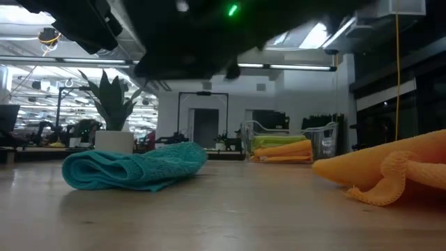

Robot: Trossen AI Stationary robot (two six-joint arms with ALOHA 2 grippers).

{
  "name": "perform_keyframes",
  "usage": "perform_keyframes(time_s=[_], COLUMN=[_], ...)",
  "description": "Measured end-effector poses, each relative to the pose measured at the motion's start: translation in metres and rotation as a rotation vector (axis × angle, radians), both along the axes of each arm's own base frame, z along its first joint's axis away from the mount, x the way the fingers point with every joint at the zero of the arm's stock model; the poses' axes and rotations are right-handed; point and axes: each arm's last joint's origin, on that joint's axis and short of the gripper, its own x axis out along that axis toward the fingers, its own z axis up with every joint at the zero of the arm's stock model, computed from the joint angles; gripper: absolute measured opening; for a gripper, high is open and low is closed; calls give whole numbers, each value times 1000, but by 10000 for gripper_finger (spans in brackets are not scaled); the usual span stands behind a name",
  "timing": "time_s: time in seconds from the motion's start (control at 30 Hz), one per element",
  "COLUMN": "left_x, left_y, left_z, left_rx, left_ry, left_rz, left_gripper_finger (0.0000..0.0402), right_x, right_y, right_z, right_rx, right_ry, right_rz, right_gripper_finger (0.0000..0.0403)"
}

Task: Fold microfiber towels
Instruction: Put the folded blue microfiber towel into the transparent bin

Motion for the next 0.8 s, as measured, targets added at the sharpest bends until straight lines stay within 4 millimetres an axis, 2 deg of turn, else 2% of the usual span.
perform_keyframes(time_s=[0.07, 0.17, 0.27, 0.63, 0.8], left_x=[0, 0, 0, 0, 1], left_y=[0, 0, 0, 1, 12], left_z=[0, 0, 0, 0, -10], left_rx=[-10, -12, -12, -13, -6], left_ry=[2, 2, 2, 3, 41], left_rz=[9, 11, 11, 17, 90], left_gripper_finger=[98, 98, 98, 98, 98], right_x=[-9, -24, -33, -37, -37], right_y=[-2, -6, -8, -8, -5], right_z=[11, 16, 19, 15, 14], right_rx=[-25, -46, -45, -119, -118], right_ry=[126, 332, 437, 536, 566], right_rz=[46, 144, 196, 287, 404], right_gripper_finger=[81, 81, 81, 81, 81])
